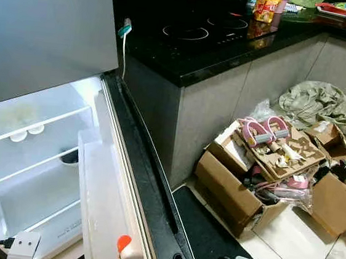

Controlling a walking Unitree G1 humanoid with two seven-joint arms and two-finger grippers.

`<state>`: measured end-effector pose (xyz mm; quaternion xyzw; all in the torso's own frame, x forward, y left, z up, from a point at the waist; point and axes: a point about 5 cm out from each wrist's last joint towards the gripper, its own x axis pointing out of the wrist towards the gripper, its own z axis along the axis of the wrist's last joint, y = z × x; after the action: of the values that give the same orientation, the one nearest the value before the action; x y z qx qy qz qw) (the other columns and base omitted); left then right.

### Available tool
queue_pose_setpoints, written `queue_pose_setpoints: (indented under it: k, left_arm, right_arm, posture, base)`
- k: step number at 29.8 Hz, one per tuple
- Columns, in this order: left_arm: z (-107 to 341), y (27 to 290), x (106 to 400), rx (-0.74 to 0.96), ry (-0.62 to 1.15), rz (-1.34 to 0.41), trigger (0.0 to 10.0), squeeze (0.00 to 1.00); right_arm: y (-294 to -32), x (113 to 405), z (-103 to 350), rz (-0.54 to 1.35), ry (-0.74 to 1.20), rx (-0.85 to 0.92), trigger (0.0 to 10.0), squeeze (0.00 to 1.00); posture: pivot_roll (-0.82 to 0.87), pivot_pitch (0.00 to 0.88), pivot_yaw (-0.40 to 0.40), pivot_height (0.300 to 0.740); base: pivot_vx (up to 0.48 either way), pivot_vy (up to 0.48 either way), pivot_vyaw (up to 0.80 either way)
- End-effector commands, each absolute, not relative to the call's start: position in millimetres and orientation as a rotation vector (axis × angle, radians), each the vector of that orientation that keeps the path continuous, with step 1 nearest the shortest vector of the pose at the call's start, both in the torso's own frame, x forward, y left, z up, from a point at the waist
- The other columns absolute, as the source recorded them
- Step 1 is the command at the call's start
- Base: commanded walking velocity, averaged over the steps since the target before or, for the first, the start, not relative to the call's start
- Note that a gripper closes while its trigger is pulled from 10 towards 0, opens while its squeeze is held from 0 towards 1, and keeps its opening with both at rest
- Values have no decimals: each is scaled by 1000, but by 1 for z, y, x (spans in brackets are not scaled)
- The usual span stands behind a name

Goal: Restocking fridge

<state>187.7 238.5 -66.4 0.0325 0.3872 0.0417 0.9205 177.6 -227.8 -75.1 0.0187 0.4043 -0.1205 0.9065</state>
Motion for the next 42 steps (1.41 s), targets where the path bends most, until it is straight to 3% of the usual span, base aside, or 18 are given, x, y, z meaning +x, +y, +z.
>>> queue_pose_setpoints:
  k: [1,23,42]
  left_arm:
    - [-68,233,188,61,802,71,10000,0]
    - [-62,223,199,59,754,53,10000,0]
    - [-62,221,200,67,758,55,10000,0]
  right_arm:
    - [-225,176,-76,-241,834,35,10000,0]
    - [-224,180,-75,-226,827,27,10000,0]
    - [-223,199,-64,-199,749,10,10000,0]
  posture:
    - [-49,60,53,740]
    - [-59,38,51,740]
    - [-61,47,50,740]
  base:
    - [-330,0,0]
    - [-356,0,0]
    - [0,0,0]
